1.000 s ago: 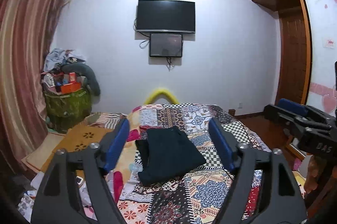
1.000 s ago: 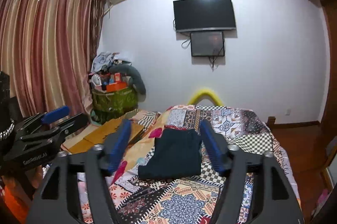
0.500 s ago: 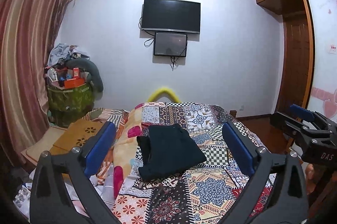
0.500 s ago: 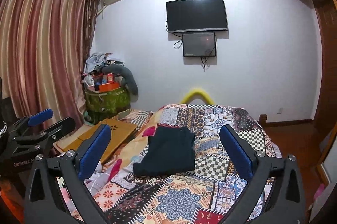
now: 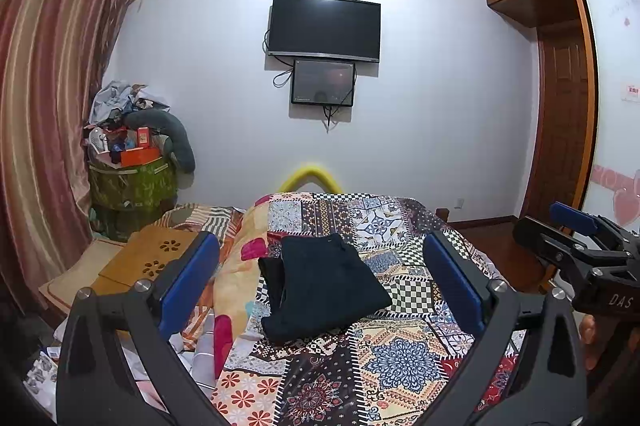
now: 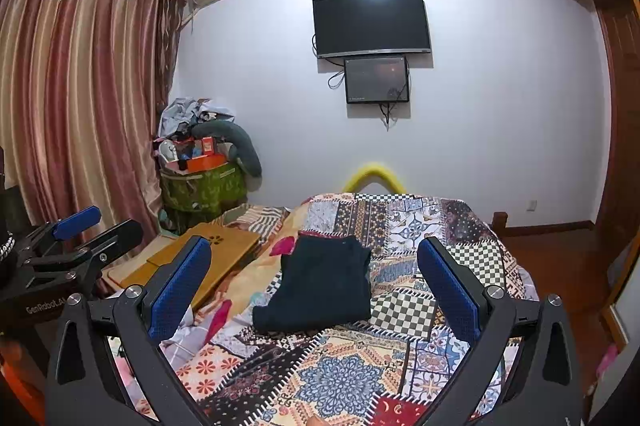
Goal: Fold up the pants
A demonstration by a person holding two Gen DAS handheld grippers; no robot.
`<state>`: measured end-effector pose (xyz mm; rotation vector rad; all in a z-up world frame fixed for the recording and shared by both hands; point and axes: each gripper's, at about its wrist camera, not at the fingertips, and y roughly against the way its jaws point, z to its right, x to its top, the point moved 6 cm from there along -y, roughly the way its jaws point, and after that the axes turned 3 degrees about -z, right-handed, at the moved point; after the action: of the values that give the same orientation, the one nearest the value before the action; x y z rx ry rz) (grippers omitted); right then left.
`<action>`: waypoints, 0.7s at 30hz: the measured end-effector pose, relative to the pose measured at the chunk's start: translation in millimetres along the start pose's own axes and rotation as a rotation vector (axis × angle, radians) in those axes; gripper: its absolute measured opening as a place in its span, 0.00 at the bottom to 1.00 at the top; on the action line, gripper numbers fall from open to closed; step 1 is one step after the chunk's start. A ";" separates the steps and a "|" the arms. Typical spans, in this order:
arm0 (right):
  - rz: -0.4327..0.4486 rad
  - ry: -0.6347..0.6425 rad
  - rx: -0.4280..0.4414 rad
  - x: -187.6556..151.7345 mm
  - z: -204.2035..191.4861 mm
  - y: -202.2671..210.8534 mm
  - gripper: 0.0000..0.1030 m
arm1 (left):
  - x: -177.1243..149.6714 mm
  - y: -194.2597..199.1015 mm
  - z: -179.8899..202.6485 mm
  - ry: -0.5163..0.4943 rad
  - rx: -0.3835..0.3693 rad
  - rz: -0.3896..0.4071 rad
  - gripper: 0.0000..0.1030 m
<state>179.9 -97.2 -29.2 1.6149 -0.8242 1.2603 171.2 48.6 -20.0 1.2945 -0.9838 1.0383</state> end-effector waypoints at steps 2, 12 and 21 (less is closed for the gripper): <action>-0.003 -0.001 -0.003 0.2 -0.8 -0.3 1.00 | -0.3 -0.4 1.6 -0.008 0.002 -0.001 1.00; -0.003 -0.003 -0.011 2.0 0.0 2.9 1.00 | -1.9 -2.1 7.1 -0.014 -0.014 -0.010 1.00; -0.005 -0.011 -0.016 2.4 1.8 5.6 1.00 | -1.2 -0.2 8.0 -0.019 -0.023 -0.009 1.00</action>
<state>176.2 -100.9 -25.6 1.6107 -0.8349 1.2397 171.1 40.5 -20.9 1.2917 -1.0008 1.0065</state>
